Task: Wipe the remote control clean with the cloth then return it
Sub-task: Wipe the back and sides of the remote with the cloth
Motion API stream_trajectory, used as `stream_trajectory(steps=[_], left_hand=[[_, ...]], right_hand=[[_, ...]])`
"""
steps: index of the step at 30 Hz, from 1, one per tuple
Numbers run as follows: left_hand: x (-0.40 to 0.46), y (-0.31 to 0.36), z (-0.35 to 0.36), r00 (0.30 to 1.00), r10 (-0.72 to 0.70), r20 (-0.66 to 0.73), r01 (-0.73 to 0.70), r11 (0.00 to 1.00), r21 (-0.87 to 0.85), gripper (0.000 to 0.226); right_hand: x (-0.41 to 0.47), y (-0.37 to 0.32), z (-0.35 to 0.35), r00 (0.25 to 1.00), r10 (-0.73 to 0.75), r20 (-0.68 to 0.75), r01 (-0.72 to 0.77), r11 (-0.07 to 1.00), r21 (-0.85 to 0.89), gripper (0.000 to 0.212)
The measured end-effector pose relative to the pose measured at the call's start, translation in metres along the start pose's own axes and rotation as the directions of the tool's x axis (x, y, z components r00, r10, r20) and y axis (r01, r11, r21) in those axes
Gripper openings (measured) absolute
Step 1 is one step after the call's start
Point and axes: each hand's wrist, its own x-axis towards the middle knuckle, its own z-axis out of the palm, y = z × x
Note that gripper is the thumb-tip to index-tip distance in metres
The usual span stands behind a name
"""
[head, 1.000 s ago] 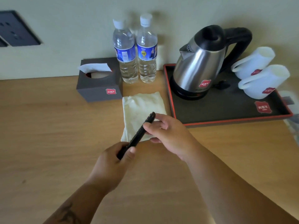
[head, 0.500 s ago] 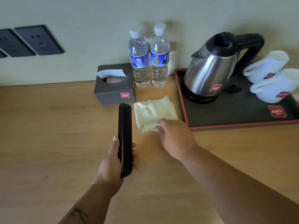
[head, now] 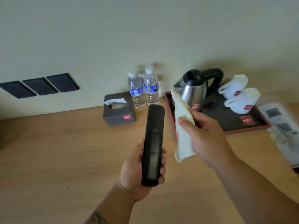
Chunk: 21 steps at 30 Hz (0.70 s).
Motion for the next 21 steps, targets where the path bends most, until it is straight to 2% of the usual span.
stream_trajectory(steps=[4, 6, 10, 14, 18, 21], left_hand=[[-0.023, 0.009, 0.034, 0.997, 0.026, 0.067, -0.039, 0.980, 0.193, 0.066], [-0.033, 0.012, 0.048, 0.996, 0.054, 0.072, -0.072, 0.956, 0.285, 0.066], [-0.053, 0.016, 0.071, 0.986, 0.152, 0.064, -0.165, 0.912, 0.375, 0.065], [-0.073, 0.010, 0.096, 0.980, 0.191, 0.058, -0.199, 0.910, 0.363, 0.064], [-0.089, 0.009, 0.115, 0.974, 0.219, 0.064, -0.227, 0.903, 0.366, 0.062], [-0.099, 0.011, 0.121, 0.971, 0.234, 0.056, -0.237, 0.890, 0.388, 0.062]], right_hand=[[-0.003, -0.044, -0.016, 0.959, -0.282, -0.010, 0.271, 0.929, -0.251, 0.026], [-0.005, -0.059, -0.025, 0.936, -0.351, 0.024, 0.338, 0.877, -0.342, 0.036], [-0.018, -0.080, -0.040, 0.894, -0.438, 0.099, 0.431, 0.775, -0.462, 0.039], [-0.040, -0.087, -0.048, 0.796, -0.588, 0.140, 0.539, 0.586, -0.604, 0.043], [-0.075, -0.086, -0.048, 0.743, -0.581, 0.332, 0.614, 0.396, -0.683, 0.042], [-0.092, -0.095, -0.056, 0.638, -0.649, 0.415, 0.689, 0.241, -0.683, 0.035]])
